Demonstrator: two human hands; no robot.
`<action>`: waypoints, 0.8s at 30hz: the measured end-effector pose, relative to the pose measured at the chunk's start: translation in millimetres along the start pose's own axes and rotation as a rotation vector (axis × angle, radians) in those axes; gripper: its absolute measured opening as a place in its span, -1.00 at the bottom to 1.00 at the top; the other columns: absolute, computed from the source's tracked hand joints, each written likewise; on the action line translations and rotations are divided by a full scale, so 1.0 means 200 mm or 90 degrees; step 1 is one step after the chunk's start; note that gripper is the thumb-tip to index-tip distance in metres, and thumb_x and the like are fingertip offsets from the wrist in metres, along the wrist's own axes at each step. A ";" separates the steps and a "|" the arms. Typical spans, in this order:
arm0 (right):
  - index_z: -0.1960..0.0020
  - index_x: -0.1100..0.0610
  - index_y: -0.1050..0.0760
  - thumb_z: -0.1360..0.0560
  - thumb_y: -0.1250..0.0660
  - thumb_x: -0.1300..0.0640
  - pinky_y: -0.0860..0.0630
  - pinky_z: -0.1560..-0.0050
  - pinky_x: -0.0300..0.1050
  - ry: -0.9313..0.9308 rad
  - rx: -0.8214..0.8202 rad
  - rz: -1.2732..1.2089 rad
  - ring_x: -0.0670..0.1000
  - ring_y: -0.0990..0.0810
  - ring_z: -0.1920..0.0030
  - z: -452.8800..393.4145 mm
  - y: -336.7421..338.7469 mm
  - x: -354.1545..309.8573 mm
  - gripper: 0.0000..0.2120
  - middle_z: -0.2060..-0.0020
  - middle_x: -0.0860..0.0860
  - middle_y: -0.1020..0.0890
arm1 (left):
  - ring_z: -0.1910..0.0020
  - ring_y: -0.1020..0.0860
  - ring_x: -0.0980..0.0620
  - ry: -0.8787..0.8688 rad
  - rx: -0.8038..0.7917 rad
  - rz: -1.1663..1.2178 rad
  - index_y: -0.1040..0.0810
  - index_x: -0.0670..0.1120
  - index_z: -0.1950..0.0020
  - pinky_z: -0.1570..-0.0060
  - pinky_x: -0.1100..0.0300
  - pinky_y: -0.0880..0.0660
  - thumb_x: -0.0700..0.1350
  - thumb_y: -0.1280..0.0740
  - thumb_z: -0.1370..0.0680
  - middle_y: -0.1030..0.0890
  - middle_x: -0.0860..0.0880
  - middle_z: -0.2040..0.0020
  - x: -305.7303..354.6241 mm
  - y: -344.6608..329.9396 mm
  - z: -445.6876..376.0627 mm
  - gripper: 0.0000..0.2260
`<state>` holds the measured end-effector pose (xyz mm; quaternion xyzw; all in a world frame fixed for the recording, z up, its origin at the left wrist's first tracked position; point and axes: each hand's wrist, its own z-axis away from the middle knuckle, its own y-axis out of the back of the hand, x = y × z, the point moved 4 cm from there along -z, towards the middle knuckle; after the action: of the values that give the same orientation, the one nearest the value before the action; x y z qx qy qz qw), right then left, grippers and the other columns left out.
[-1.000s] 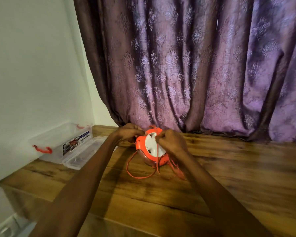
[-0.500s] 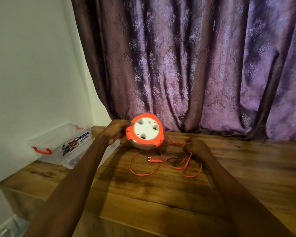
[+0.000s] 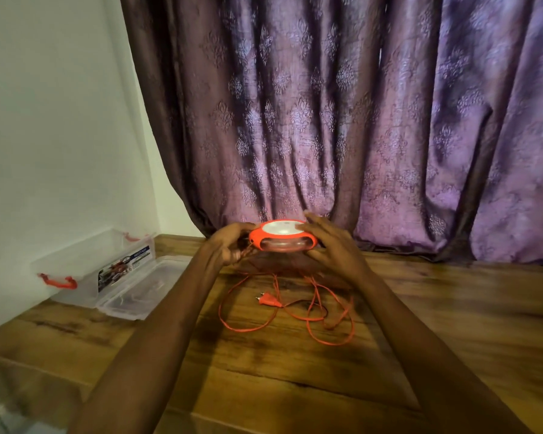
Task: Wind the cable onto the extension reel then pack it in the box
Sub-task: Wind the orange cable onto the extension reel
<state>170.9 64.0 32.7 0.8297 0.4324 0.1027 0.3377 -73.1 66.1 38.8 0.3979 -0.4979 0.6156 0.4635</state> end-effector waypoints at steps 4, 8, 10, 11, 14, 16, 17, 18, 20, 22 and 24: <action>-0.37 0.02 -0.53 -0.48 -0.49 0.04 -0.42 -0.21 -0.27 -0.058 -0.005 -0.063 -0.02 -0.61 -0.22 0.04 0.02 0.05 -0.53 -0.24 -0.03 -0.64 | 0.53 -0.57 0.09 -0.026 -0.022 -0.081 -0.58 -0.19 0.05 0.52 0.22 -0.57 -0.07 -0.30 -0.62 -0.62 -0.06 0.43 -0.02 -0.05 -0.02 -0.80; -0.27 -0.05 -0.58 -0.47 -0.49 -0.09 -0.53 0.01 -0.16 -0.229 0.036 -0.135 -0.13 -0.65 0.08 0.11 0.01 0.15 -0.61 0.05 -0.06 -0.73 | 0.36 -0.62 0.04 -0.157 0.024 -0.237 -0.65 -0.14 0.14 0.31 0.24 -0.55 0.08 -0.30 -0.61 -0.68 -0.14 0.20 0.01 -0.07 -0.05 -0.67; -0.16 -0.06 -0.61 -0.46 -0.49 -0.10 -0.51 0.10 -0.27 -0.293 0.067 -0.203 -0.27 -0.60 0.19 0.14 0.01 0.20 -0.70 0.16 -0.15 -0.70 | 0.19 -0.58 0.01 -0.296 0.107 -0.314 -0.67 -0.19 0.10 0.10 0.18 -0.48 0.01 -0.31 -0.61 -0.66 -0.13 0.13 0.04 -0.04 -0.07 -0.70; -0.10 -0.06 -0.62 -0.46 -0.49 -0.08 -0.51 0.13 -0.30 -0.323 0.088 -0.249 -0.28 -0.60 0.20 0.16 0.01 0.22 -0.75 0.18 -0.17 -0.70 | 0.14 -0.55 0.01 -0.360 0.155 -0.335 -0.68 -0.21 0.06 0.07 0.15 -0.45 -0.02 -0.32 -0.61 -0.66 -0.12 0.13 0.05 -0.03 -0.08 -0.72; -0.03 0.04 -0.63 -0.48 -0.50 0.05 -0.61 0.20 -0.12 -0.415 0.150 -0.420 -0.12 -0.64 0.20 0.19 0.03 0.28 -0.84 0.17 -0.05 -0.71 | 0.07 -0.59 0.01 -0.459 0.218 -0.308 -0.69 -0.21 -0.02 -0.01 0.12 -0.49 -0.13 -0.31 -0.60 -0.70 -0.14 0.07 0.05 0.00 -0.06 -0.80; 0.05 0.08 -0.61 -0.50 -0.48 0.10 -0.60 0.35 -0.11 -0.470 0.190 -0.531 -0.04 -0.65 0.27 0.21 0.04 0.29 -0.92 0.22 -0.01 -0.70 | 0.22 -0.59 -0.02 -0.417 0.134 -0.250 -0.67 -0.20 0.00 0.17 0.17 -0.52 -0.15 -0.27 -0.63 -0.67 -0.14 0.16 0.01 -0.04 -0.04 -0.80; 0.07 0.09 -0.61 -0.51 -0.46 0.11 -0.61 0.40 -0.11 -0.493 0.210 -0.570 -0.03 -0.65 0.30 0.23 0.05 0.30 -0.93 0.26 -0.03 -0.70 | 0.34 -0.57 0.01 -0.372 0.071 -0.214 -0.64 -0.19 0.04 0.33 0.23 -0.51 -0.15 -0.25 -0.65 -0.63 -0.13 0.22 -0.03 -0.08 -0.04 -0.79; 0.07 0.10 -0.61 -0.52 -0.45 0.09 -0.62 0.40 -0.10 -0.515 0.224 -0.599 -0.03 -0.66 0.31 0.24 0.06 0.30 -0.92 0.28 -0.04 -0.71 | 0.44 -0.55 0.05 -0.322 0.016 -0.191 -0.62 -0.18 0.07 0.45 0.26 -0.48 -0.14 -0.24 -0.65 -0.61 -0.12 0.27 -0.06 -0.11 -0.03 -0.78; 0.00 0.10 -0.62 -0.53 -0.44 0.03 -0.67 0.33 -0.01 -0.556 0.227 -0.634 -0.03 -0.70 0.30 0.28 0.07 0.31 -0.85 0.23 -0.03 -0.74 | 0.50 -0.54 0.10 -0.236 -0.048 -0.195 -0.60 -0.17 0.08 0.49 0.29 -0.48 -0.13 -0.25 -0.65 -0.62 -0.10 0.31 -0.15 -0.19 -0.03 -0.80; -0.07 0.10 -0.62 -0.53 -0.42 -0.04 -0.69 0.27 0.07 -0.581 0.220 -0.653 0.02 -0.72 0.28 0.31 0.08 0.33 -0.77 0.17 0.00 -0.75 | 0.41 -0.58 0.09 -0.193 -0.081 -0.211 -0.60 -0.13 0.05 0.37 0.29 -0.52 -0.13 -0.28 -0.64 -0.67 -0.07 0.23 -0.23 -0.27 -0.04 -0.86; -0.10 0.09 -0.62 -0.54 -0.40 -0.07 -0.67 0.31 0.02 -0.594 0.216 -0.675 0.06 -0.72 0.27 0.34 0.10 0.35 -0.74 0.14 0.03 -0.75 | 0.21 -0.62 0.04 -0.186 -0.125 -0.165 -0.60 -0.09 -0.03 0.18 0.24 -0.55 -0.11 -0.31 -0.62 -0.67 -0.06 0.07 -0.29 -0.36 -0.06 -0.91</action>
<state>257.2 78.4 -12.8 0.5072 0.5973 -0.5078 0.3580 10.6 73.5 -1.9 0.4964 -0.5618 0.4356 0.4983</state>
